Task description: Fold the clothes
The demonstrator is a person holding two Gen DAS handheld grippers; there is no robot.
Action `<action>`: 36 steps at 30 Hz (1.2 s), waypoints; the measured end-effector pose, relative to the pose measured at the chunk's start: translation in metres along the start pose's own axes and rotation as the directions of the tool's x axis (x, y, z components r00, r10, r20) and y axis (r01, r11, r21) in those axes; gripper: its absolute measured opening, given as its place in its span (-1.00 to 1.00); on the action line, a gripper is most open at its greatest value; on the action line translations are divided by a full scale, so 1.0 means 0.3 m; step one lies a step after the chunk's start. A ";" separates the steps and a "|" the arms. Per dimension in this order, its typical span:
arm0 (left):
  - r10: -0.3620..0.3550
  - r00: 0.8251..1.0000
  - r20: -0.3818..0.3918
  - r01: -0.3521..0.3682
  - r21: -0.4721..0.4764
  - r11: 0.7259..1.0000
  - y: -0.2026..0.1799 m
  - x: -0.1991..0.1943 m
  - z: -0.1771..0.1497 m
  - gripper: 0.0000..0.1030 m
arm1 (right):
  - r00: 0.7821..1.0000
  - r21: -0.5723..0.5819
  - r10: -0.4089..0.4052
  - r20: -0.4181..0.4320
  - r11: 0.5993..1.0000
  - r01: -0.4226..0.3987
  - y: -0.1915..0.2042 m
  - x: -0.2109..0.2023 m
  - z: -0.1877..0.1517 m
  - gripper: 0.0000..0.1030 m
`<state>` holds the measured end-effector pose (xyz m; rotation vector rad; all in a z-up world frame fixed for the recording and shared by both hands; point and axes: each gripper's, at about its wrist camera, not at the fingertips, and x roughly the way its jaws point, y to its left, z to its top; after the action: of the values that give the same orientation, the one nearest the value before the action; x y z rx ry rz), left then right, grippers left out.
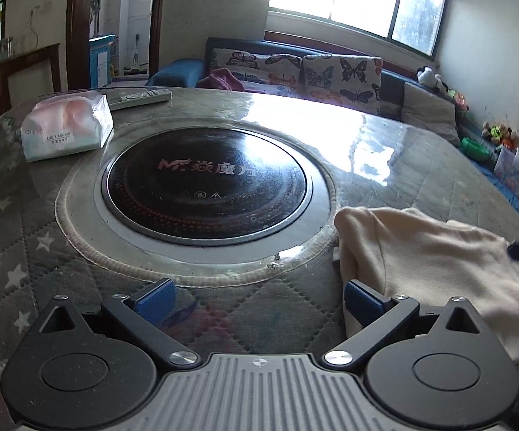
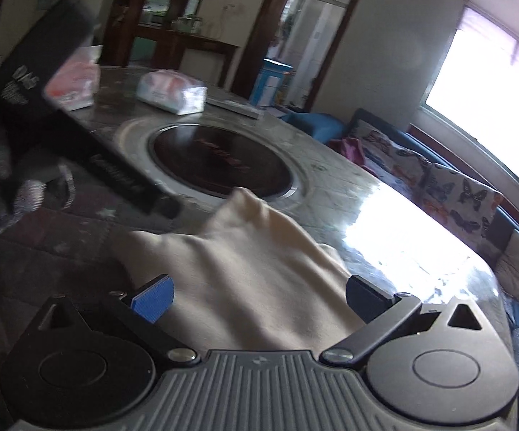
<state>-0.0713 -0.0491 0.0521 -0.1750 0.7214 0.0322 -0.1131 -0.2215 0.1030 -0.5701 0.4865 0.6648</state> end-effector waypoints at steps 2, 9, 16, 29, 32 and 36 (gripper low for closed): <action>-0.019 1.000 0.005 0.019 -0.020 1.000 0.008 -0.012 0.008 0.76 | 1.000 -0.028 0.030 -0.003 0.999 -0.030 0.034 0.007 0.011 0.90; -0.148 0.989 -0.014 0.145 -0.143 0.979 0.042 -0.018 0.029 0.32 | 0.993 -0.116 0.109 -0.038 0.987 -0.113 0.142 0.057 0.034 0.37; -0.237 0.971 -0.021 0.225 -0.239 0.944 0.062 -0.009 0.034 0.32 | 0.991 -0.149 0.120 -0.067 0.980 -0.129 0.176 0.096 0.051 -0.31; -0.385 0.922 -0.042 0.320 -0.480 0.817 0.065 0.046 0.026 0.62 | 0.984 0.051 0.173 0.038 0.983 -0.175 0.042 0.020 0.076 -0.84; -0.424 0.905 -0.037 0.335 -0.553 0.763 0.065 0.068 0.025 0.65 | 0.983 0.079 0.170 0.065 0.981 -0.175 0.011 -0.015 0.073 -0.85; -0.453 0.891 -0.037 0.342 -0.602 0.722 0.047 0.094 0.032 0.62 | 0.981 0.102 0.171 0.086 0.978 -0.180 -0.024 -0.044 0.065 -0.86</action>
<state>-0.0450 -0.0345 0.0384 -0.9418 0.8286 -0.1848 -0.1125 -0.2198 0.1274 -0.3990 0.5015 0.8203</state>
